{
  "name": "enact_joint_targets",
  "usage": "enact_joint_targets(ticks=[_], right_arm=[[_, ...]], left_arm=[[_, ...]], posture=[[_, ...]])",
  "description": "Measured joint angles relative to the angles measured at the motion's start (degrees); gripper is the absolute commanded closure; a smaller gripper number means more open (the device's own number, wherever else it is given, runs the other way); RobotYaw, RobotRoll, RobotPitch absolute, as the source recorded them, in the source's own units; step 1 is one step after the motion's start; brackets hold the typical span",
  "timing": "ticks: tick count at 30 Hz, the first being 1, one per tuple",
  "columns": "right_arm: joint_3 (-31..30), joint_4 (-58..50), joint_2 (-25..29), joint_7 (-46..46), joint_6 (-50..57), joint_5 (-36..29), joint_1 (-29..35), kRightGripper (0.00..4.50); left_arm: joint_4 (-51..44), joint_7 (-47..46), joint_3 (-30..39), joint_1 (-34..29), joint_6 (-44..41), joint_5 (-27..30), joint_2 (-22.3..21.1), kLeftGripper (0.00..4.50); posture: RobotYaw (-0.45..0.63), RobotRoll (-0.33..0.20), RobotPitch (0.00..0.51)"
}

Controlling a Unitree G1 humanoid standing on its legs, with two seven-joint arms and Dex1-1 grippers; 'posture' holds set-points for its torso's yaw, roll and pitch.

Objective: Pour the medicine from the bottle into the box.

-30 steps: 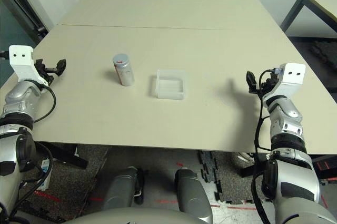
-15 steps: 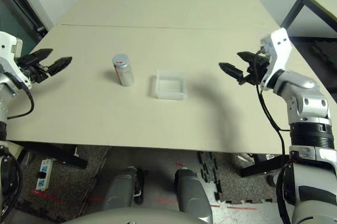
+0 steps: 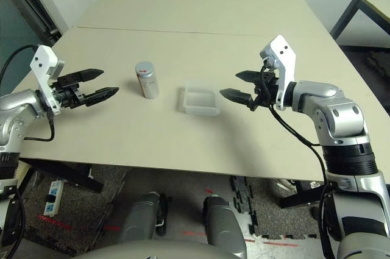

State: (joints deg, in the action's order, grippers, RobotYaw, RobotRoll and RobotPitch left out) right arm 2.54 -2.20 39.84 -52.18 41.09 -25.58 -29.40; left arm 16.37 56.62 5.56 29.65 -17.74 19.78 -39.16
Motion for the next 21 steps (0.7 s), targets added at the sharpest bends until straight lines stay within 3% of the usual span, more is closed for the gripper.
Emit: enact_joint_targets(ticks=[11,21], right_arm=[[-0.86,-1.27,-0.73,1.07,-0.01,0.02,0.78,0.0],[-0.85,-2.66,-2.1,2.9,-0.01,-0.07,1.66,0.0]], left_arm=[[14.62,0.02,-4.03,8.07,9.42,-5.03,6.93,0.05],[25.34,-0.16,-4.57,12.61,15.66,-7.93,9.83,0.05]], posture=[[0.02,0.0,0.08],[-0.01,0.0,0.083]])
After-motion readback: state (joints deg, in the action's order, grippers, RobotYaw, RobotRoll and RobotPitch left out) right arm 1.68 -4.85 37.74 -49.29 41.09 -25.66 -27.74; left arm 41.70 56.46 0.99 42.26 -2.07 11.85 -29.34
